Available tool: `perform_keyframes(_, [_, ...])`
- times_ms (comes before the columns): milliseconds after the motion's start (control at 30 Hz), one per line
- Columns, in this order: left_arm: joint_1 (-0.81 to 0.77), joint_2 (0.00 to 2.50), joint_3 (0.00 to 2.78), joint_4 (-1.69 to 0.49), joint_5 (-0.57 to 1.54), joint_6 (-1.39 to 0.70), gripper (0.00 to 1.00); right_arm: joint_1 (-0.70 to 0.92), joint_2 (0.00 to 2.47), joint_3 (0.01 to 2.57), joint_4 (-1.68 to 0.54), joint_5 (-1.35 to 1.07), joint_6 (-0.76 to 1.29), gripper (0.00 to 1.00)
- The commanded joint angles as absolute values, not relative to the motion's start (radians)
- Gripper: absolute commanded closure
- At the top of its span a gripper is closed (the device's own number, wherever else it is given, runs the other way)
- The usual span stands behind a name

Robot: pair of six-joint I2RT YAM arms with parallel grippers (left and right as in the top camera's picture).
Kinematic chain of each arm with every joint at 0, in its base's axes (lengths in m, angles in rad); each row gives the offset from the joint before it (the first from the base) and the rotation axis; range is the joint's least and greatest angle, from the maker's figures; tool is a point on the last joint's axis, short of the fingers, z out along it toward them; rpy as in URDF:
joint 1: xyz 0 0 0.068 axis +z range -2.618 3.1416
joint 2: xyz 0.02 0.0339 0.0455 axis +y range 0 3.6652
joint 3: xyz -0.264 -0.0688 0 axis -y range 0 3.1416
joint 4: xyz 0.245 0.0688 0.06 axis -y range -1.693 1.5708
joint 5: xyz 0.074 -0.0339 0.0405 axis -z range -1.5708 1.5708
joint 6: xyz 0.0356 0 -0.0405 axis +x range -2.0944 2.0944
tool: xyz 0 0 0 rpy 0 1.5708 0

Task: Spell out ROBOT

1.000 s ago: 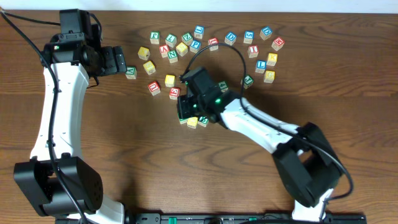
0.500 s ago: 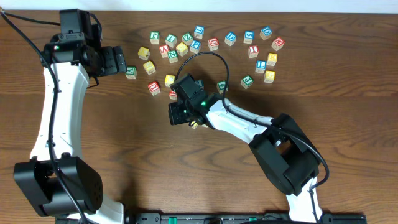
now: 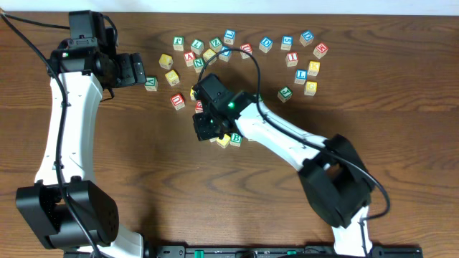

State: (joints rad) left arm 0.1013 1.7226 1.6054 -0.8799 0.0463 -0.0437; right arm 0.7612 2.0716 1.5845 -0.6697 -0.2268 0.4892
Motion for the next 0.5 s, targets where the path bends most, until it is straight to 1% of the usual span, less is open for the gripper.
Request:
perform_keyframes(0, [0.103,1.721,1.621,-0.881,0.034,-0.030,0.02,0.752,2.000,1.610,-0.745,-0.182,0.434,0.97])
perform_keyframes(100, [0.102,1.721,1.621,-0.881,0.034,-0.030,0.02,0.752,2.004,1.597,-0.830,-0.168,0.432,0.98])
perform_keyframes(167, [0.102,1.721,1.621,-0.881,0.034,-0.030,0.03,0.754,2.005,1.563,-0.847,-0.160,0.432,0.98])
perform_keyframes(467, [0.102,1.721,1.621,-0.881,0.034,-0.030,0.03,0.755,2.005,1.425,-0.793,-0.160,0.508,0.99])
